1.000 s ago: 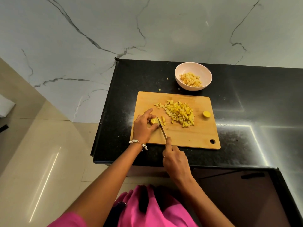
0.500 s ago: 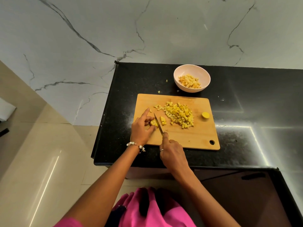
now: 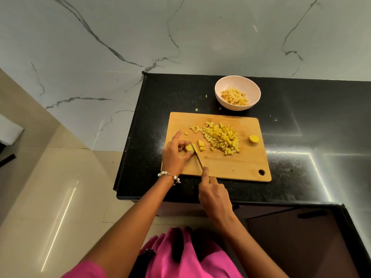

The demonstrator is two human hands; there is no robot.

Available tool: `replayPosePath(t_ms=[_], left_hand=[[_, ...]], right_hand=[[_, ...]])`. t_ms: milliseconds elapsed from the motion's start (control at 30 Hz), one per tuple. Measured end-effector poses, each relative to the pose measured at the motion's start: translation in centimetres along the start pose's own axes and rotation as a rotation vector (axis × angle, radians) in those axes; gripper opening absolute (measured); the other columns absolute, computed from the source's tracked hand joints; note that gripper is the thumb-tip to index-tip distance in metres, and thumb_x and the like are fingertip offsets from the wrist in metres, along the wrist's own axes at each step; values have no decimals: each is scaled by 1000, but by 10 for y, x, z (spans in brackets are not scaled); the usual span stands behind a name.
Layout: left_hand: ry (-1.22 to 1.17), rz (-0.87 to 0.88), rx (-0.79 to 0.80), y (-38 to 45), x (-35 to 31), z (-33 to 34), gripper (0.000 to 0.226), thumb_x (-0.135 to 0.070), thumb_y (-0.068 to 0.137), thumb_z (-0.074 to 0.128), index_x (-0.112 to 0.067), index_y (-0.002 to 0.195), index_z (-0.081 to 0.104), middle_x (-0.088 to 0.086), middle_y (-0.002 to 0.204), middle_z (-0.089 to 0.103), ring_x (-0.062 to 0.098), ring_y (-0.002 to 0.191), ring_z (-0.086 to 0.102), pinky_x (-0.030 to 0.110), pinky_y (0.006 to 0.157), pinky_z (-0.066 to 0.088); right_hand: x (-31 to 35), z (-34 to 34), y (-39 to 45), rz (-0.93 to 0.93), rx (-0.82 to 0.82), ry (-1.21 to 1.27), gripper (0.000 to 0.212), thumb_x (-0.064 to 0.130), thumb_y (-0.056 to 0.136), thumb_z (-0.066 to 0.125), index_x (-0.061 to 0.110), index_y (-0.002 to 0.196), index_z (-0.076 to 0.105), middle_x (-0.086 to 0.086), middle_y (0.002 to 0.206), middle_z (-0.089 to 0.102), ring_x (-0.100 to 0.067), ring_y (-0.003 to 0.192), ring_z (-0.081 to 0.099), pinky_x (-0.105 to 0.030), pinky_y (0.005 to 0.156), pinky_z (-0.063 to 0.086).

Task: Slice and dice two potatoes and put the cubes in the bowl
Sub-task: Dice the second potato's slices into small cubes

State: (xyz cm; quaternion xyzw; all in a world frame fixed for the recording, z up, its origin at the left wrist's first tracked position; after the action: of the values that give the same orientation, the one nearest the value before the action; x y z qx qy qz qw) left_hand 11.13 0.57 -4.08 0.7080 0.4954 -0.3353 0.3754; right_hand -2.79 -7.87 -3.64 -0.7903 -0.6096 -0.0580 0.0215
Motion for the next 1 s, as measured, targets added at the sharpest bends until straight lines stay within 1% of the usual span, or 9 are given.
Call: replayPosePath(t_ms=[67,167,233,300,433,533,633,800,1000], left_hand=[[-3,-8,1,0,0,0,79,-12,67,80,-9,137,44,-3,97,71,14,92,63,2,78,40],[4,-12,21,1,0,0,81,-13,67,80,-10,139,42,-4,99,71,12,92,62,2,79,41],[3,-23,46,1,1,0,84,-14,68,80,-11,141,39,-3,102,70,8,91,62,2,80,41],[5,-31,58,2,2,-2,86,-15,69,81,-12,142,36,-2,105,69,7,91,62,5,82,43],[61,9,41,-2,-3,-4,86,-12,69,81,-10,142,36,2,102,69,14,93,62,13,84,45],[81,8,-4,-5,-4,-7,84,-13,69,80,-11,142,37,0,98,69,14,93,59,27,87,49],[82,-16,-25,-5,-1,-7,82,-15,71,79,-11,141,38,-2,96,70,11,97,55,23,86,47],[95,-37,-47,-3,4,-9,81,-18,70,80,-7,139,41,-5,93,71,17,101,54,41,90,47],[95,-49,-56,-5,6,-10,82,-21,70,81,-7,140,40,-6,94,71,18,104,54,41,94,43]], right_hand=[[-6,-1,9,27,49,-27,67,-1,56,78,-10,120,57,-15,61,58,-28,34,50,-28,36,20],[-11,-4,17,6,25,96,57,5,93,41,-4,146,21,-22,97,60,-38,75,60,-35,56,31],[-14,-6,19,-1,2,210,53,7,97,33,-2,147,17,-23,99,60,-38,79,57,-36,60,30],[-8,-14,20,-22,-49,236,52,7,97,37,-5,145,23,-25,91,61,-39,74,57,-36,58,29],[5,-10,22,-65,-10,297,49,8,94,44,-8,140,34,-27,80,62,-39,64,56,-35,54,27],[11,-8,23,-79,44,244,48,7,87,54,-10,131,46,-22,67,60,-36,49,52,-31,48,25],[8,-4,25,-45,47,137,52,2,71,71,-11,119,57,-14,54,55,-28,34,45,-27,40,18],[20,-10,33,-58,-5,69,55,-4,65,66,-14,118,56,-18,55,56,-30,32,45,-26,40,19],[14,-1,8,-34,15,-25,67,0,48,80,-9,112,63,-12,54,55,-24,29,45,-25,37,14]])
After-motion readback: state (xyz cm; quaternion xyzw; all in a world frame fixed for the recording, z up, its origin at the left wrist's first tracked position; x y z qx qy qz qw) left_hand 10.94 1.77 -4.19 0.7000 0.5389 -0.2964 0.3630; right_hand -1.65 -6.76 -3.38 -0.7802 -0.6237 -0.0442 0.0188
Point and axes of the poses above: each hand's wrist, its own y-axis towards the middle knuckle, its own z-axis out of the palm, x = y × z, the point moved 10 cm from there along y, towards the middle knuckle
